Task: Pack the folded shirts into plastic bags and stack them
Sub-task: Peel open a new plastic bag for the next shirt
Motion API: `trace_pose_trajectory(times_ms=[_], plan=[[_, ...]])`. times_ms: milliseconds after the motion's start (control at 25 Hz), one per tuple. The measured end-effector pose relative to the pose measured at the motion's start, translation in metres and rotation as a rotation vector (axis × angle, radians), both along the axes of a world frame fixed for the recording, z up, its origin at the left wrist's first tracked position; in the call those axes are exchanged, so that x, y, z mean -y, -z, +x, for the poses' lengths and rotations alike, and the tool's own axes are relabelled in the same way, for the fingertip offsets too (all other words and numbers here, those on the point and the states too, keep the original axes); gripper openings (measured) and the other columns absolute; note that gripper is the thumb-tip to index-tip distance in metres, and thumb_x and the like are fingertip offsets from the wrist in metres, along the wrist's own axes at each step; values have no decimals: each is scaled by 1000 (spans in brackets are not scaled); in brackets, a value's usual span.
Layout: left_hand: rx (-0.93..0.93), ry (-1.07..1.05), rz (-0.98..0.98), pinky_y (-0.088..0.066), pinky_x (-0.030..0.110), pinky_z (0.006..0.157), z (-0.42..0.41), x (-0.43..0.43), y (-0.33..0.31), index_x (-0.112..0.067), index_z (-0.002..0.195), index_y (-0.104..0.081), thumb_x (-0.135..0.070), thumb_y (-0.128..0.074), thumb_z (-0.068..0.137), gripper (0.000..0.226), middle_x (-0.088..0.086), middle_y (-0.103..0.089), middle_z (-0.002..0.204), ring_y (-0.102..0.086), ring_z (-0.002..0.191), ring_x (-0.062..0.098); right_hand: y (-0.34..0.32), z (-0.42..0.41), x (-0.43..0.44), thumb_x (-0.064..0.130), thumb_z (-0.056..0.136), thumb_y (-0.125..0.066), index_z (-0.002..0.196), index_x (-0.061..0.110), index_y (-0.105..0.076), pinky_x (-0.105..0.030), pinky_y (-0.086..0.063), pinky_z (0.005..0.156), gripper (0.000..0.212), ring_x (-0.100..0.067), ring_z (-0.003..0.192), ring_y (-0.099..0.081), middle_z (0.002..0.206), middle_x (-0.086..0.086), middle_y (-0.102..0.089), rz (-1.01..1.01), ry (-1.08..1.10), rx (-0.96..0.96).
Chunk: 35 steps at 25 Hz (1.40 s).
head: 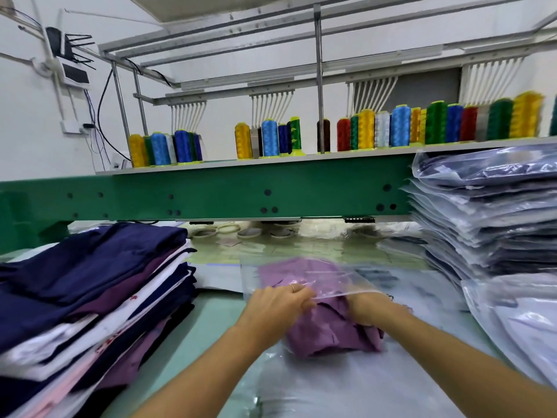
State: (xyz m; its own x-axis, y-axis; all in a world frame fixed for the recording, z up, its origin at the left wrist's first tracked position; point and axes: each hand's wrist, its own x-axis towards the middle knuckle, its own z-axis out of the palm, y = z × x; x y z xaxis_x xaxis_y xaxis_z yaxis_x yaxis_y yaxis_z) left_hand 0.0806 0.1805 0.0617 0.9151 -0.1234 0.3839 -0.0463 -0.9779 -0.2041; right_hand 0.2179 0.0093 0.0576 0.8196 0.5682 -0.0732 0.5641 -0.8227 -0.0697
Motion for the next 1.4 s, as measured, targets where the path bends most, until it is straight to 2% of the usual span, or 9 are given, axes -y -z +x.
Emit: trace_pose_trajectory(times_ms=[200,320,440,640,800,920,1200,1320,1400], plan=[[-73,-16,-79,-43,36,73,-10,12,17,-32,124,-48,-89,-35,81,73,-8,-62,118,-56,108,22,14,-6,3,-2,93,-58,104,-1,-73,-35,-53,70,19,-29,87,-69,96,-16,-72,826,347,-237],[-164,-54,-125,-46,41,86,-18,12,21,-29,123,-44,-85,-48,78,72,-9,-55,124,-49,112,21,17,-17,-4,2,91,-63,87,-1,-69,-27,-43,53,8,-20,57,-59,69,-12,-65,1006,403,-379],[-140,-88,-129,-50,42,81,-22,2,24,-26,120,-47,-52,-56,94,38,-4,-54,123,-53,114,27,14,-29,0,2,81,-66,83,7,-68,-24,-47,42,5,-17,41,-58,51,-5,-63,880,313,-466],[-113,-193,13,-37,35,66,-26,0,23,-25,113,-47,-37,-51,100,19,1,-63,114,-63,103,35,24,-23,4,-5,94,-43,108,1,-68,-35,-56,57,29,-26,63,-62,91,-21,-70,930,392,-300],[-115,-195,69,-40,36,58,-27,-3,26,-26,132,-32,-6,-63,83,62,-1,-48,127,-56,108,30,24,-30,17,9,102,-46,122,7,-65,-34,-51,87,28,-29,96,-63,105,-16,-66,737,76,-76],[-96,1,73,-54,40,74,-29,-8,24,-37,150,-9,-3,-55,82,89,-4,-27,151,-42,120,26,25,-41,44,29,104,-47,126,13,-60,-36,-41,104,30,-27,120,-53,129,-11,-57,406,-157,101],[-172,-16,-86,-42,37,68,-35,-12,30,-24,109,-45,3,-47,77,42,-3,-56,116,-54,107,25,27,-65,99,17,65,-80,96,19,-62,-36,-51,67,36,-25,84,-61,99,-1,-61,52,-367,746],[-173,-33,-227,-37,33,66,-38,-17,30,-24,96,-39,9,-43,70,42,-4,-51,103,-49,94,23,22,-56,96,35,63,-81,117,25,-55,-39,-48,75,61,-26,95,-60,115,0,-57,142,-129,670],[-178,-53,-218,-35,33,65,-40,-17,31,-22,92,-38,9,-44,74,37,-4,-45,97,-45,89,22,23,-46,84,30,79,-67,114,29,-52,-38,-41,81,38,-27,104,-58,117,3,-60,25,-105,569]])
